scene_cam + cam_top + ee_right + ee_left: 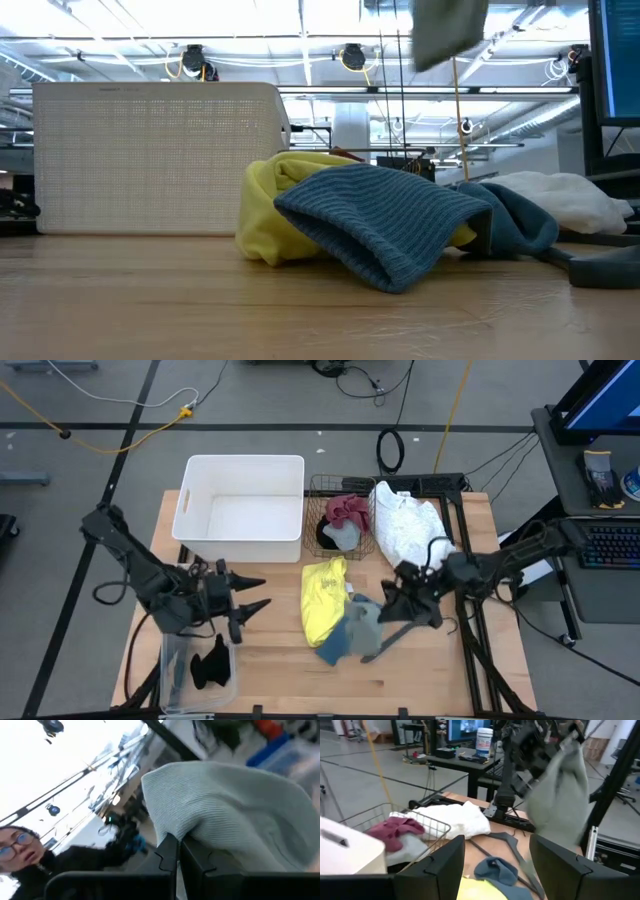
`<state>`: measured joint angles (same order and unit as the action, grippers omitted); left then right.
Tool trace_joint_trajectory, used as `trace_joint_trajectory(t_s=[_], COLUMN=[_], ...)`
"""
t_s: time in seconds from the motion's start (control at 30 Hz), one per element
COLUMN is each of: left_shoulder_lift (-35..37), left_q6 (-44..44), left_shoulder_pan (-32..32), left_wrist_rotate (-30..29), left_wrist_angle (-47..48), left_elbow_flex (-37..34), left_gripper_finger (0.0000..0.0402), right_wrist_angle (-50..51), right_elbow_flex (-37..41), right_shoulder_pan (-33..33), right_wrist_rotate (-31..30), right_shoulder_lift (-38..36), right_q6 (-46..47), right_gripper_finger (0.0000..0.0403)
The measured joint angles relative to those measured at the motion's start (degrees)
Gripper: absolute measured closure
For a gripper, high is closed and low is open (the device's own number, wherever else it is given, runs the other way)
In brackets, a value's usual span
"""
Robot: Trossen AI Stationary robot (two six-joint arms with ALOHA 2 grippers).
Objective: Pick & Place Cloths
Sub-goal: Put the gray sock into the transparent bin
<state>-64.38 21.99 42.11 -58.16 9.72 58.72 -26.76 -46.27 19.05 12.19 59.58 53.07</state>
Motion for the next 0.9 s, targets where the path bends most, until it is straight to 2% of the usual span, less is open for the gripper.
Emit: trace_joint_trajectory(t_s=[0.27, 0.53, 0.9], left_shoulder_lift=[-4.15, -8.39, -10.58], left_q6=[-6.2, -11.76, -13.34], left_shoulder_pan=[-4.72, -8.04, -11.43], left_wrist_rotate=[9.41, 15.93, 17.86], left_wrist_angle=[-9.99, -17.02, -19.4], left_elbow_flex=[0.0, 0.0, 0.0], left_gripper_finger=[0.0174, 0.0174, 0.0174], right_wrist_angle=[0.02, -0.07, -4.02], right_elbow_flex=[-8.23, -15.32, -20.5], right_shoulder_pan=[-5.85, -8.8, -9.6], right_wrist_rotate=[1.63, 1.51, 1.42], right_shoulder_lift=[3.64, 10.02, 19.89], right_q6=[-13.66, -24.6, -31.12], right_gripper_finger=[0.0403, 0.0403, 0.0403])
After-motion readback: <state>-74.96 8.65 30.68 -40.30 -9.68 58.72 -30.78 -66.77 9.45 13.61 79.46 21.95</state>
